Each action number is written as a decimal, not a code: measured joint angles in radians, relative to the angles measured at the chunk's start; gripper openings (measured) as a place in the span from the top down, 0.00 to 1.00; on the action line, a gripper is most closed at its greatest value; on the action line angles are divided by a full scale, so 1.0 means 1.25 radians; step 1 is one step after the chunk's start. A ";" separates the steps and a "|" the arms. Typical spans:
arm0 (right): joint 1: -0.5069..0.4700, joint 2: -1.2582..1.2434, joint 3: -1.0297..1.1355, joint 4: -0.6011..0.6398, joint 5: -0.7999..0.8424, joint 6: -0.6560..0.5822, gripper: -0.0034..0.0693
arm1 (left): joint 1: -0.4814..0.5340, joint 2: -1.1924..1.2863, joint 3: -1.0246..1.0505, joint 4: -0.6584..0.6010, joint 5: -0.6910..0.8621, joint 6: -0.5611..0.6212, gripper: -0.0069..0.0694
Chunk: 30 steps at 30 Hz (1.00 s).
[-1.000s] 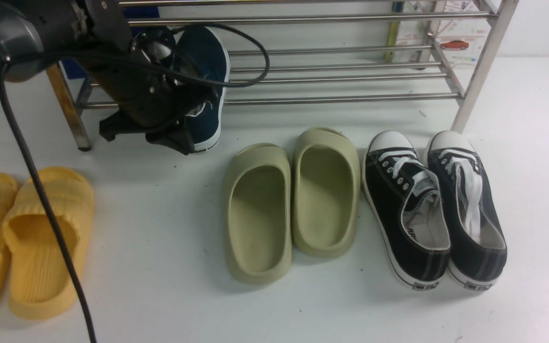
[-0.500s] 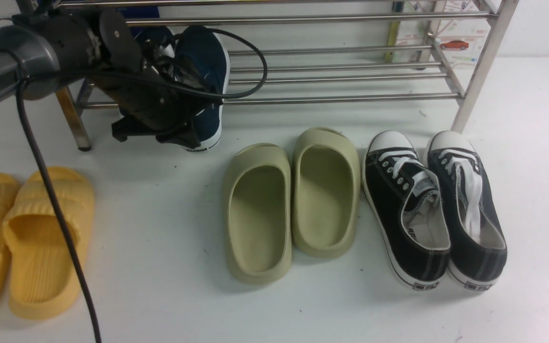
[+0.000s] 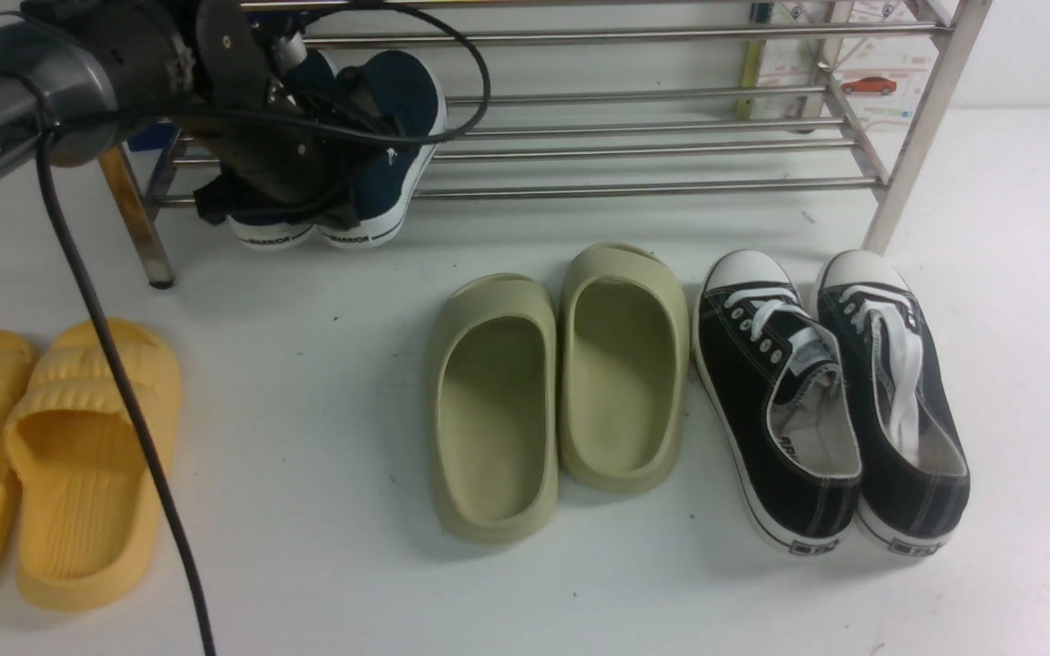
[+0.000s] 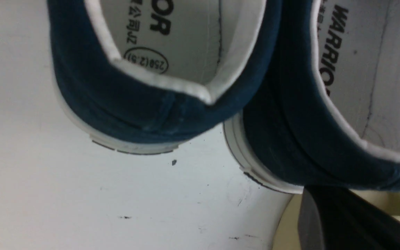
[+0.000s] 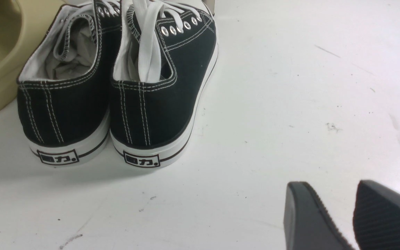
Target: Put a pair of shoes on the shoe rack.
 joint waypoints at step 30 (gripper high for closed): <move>0.000 0.000 0.000 0.000 0.000 0.000 0.61 | 0.000 -0.792 0.169 0.015 0.380 0.115 0.74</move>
